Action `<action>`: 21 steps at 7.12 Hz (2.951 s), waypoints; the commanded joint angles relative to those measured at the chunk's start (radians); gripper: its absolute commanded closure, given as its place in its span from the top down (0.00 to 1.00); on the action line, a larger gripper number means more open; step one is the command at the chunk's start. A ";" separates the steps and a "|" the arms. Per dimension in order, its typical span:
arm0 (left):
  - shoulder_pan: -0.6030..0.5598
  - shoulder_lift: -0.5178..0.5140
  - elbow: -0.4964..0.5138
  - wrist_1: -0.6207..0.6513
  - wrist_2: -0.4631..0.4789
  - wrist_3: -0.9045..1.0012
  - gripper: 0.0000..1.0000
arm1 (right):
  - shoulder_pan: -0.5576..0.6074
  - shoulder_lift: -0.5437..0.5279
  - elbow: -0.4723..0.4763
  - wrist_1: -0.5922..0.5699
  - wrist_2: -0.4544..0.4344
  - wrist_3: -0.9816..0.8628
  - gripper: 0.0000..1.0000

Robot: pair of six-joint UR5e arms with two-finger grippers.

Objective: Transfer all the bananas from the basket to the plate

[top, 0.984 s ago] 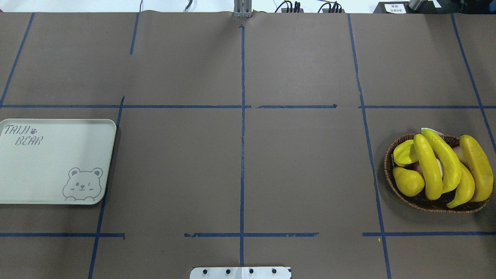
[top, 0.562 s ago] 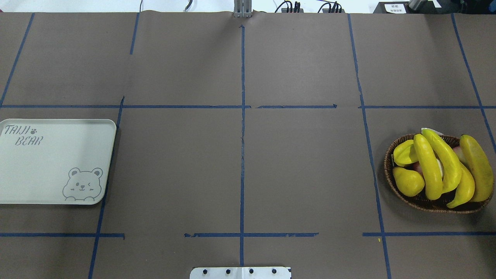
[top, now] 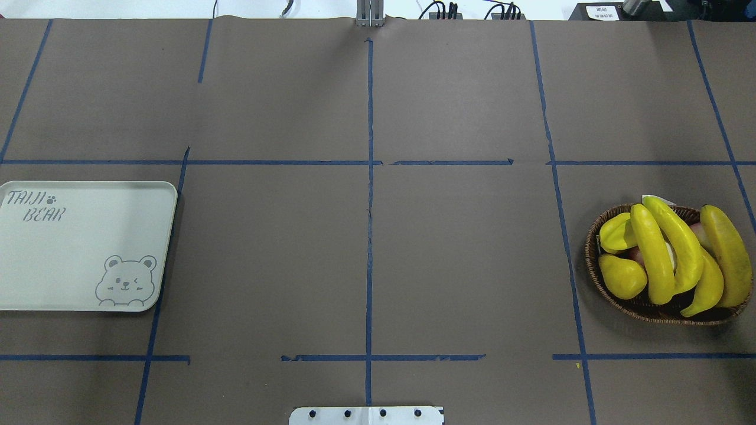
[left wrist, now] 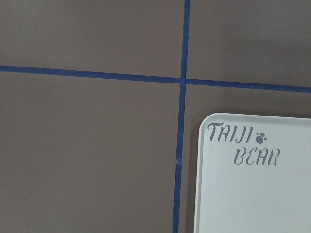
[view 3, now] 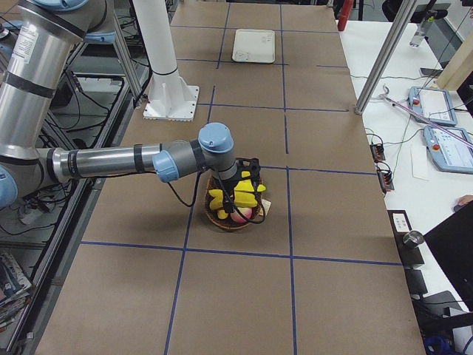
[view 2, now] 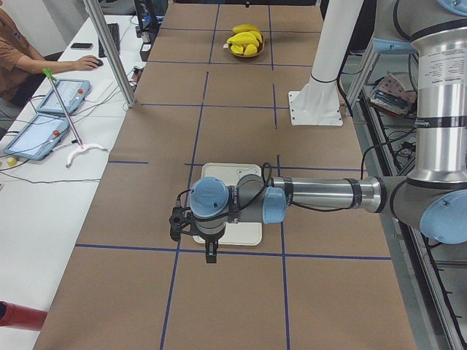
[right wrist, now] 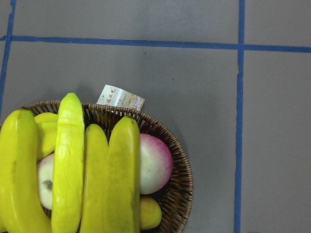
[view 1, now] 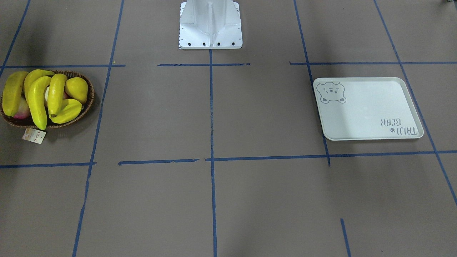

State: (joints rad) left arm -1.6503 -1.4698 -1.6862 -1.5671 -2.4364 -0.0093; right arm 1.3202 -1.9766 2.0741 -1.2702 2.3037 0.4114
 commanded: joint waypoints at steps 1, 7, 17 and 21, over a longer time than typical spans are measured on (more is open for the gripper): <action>0.000 0.002 0.000 -0.001 -0.001 0.002 1.00 | -0.140 -0.010 0.003 0.104 -0.018 0.233 0.99; 0.000 0.002 0.000 -0.001 -0.001 0.002 1.00 | -0.289 -0.010 -0.060 0.133 -0.133 0.244 0.99; 0.000 0.000 0.000 -0.001 -0.019 0.000 1.00 | -0.343 -0.010 -0.092 0.132 -0.119 0.237 0.82; 0.000 0.000 -0.001 -0.001 -0.021 0.000 1.00 | -0.346 -0.002 -0.111 0.130 -0.118 0.236 0.68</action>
State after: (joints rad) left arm -1.6505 -1.4695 -1.6872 -1.5677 -2.4572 -0.0092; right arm 0.9733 -1.9805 1.9659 -1.1386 2.1854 0.6479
